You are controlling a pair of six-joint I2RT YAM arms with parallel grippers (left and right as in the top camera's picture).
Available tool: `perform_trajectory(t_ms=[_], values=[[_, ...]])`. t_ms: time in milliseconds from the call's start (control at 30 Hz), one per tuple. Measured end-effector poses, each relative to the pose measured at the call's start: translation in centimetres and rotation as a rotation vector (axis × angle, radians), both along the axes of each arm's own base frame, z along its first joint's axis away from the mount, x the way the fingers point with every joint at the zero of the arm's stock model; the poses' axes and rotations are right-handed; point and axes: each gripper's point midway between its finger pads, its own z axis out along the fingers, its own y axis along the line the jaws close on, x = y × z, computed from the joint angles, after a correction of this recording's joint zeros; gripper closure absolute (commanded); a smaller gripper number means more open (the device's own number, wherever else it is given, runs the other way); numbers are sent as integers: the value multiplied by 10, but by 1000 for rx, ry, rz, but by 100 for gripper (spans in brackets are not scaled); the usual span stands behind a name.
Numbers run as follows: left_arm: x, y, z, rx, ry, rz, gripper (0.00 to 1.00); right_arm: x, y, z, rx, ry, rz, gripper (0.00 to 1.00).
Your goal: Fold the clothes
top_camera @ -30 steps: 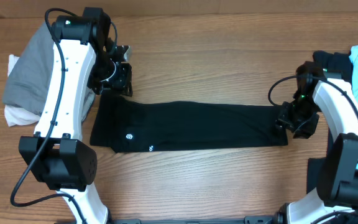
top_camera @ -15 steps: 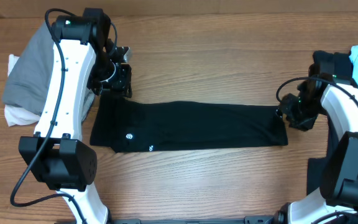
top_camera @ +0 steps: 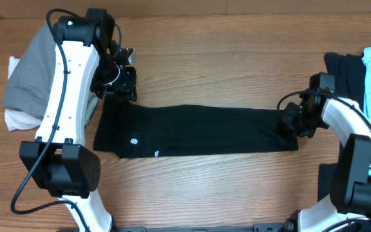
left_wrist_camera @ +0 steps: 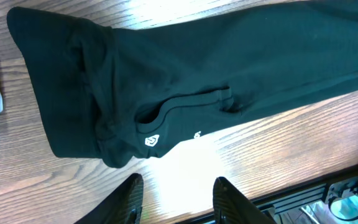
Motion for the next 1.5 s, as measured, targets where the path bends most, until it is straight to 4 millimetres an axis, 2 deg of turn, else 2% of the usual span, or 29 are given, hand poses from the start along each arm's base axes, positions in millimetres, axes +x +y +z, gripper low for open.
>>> perform_trajectory(t_ms=[33, 133, 300, 400, 433, 467, 500, 633, 767, 867, 967, 1100, 1167, 1300, 1400, 1500], values=[[0, 0, 0, 0, -1, -2, 57, 0, 0, -1, -1, -1, -3, 96], [0, 0, 0, 2, -1, -3, 55, 5, -6, -2, -16, -24, -33, 96], [1, 0, 0, 2, -4, -3, 53, 21, -32, 1, -41, -96, -124, 96], [1, 0, 0, 2, -5, -3, 51, 23, -43, 3, -28, -112, -153, 95], [1, 0, 0, 2, -5, -3, 50, 23, -44, 4, -14, -115, -155, 81], [1, 0, 0, 2, -5, -3, 50, 22, -43, 6, 5, -113, -155, 61], [1, 0, 0, 2, -5, -3, 49, 22, -40, 7, 23, -110, -150, 57], [1, 0, 0, 2, -5, -3, 48, 16, -25, 11, 88, -90, -93, 55], [4, 0, 0, 1, -16, -3, 46, 19, -12, 12, 109, -101, -49, 62], [4, 0, 0, 1, -17, -3, 45, 21, -1, 12, 111, -106, -5, 74], [4, 0, 0, 1, -18, -3, 45, 21, 6, 11, 103, -105, 17, 94], [4, 0, 0, 1, -19, -3, 45, 23, 2, 10, 80, -112, 11, 96], [4, 0, 0, 1, -18, -3, 45, 24, -2, 10, 75, -115, -2, 68], [2, 0, 0, 2, -10, -3, 43, 13, -8, 8, 86, -76, -26, 66], [2, 0, 0, 2, -8, -4, 37, 5, -6, 5, 100, -46, -34, 55], [2, 0, 0, 2, -11, -6, 32, 4, 1, 1, 97, -45, -7, 59]])
